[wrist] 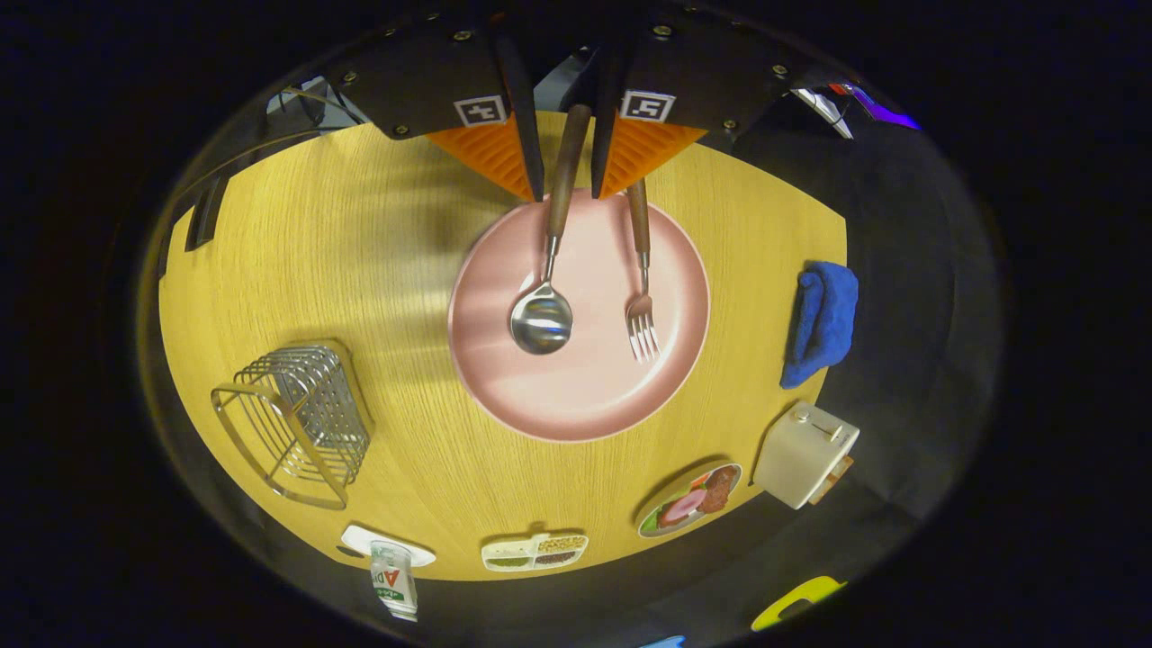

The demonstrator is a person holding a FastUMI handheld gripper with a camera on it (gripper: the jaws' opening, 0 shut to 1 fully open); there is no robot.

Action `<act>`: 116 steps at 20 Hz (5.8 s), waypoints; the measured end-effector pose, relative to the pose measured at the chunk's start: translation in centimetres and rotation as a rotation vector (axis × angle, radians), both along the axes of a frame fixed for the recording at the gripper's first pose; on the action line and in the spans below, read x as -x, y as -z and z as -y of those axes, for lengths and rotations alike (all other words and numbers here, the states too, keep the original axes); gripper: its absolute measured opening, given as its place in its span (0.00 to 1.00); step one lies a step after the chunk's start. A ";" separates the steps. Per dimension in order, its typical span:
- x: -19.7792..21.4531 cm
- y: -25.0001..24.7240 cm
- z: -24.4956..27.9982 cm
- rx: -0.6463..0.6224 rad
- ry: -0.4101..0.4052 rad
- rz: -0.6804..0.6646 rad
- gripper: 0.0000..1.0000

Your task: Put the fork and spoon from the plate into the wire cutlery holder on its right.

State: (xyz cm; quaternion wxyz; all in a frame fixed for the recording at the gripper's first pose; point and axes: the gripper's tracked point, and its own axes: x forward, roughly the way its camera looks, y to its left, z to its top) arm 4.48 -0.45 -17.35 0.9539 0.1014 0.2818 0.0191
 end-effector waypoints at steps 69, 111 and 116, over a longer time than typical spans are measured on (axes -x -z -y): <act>6.3 -7.9 18.3 0.109 0.161 -0.198 0.02; 8.1 -9.7 15.5 0.048 0.130 -0.165 0.16; 7.9 -9.8 13.1 0.048 0.101 -0.132 0.16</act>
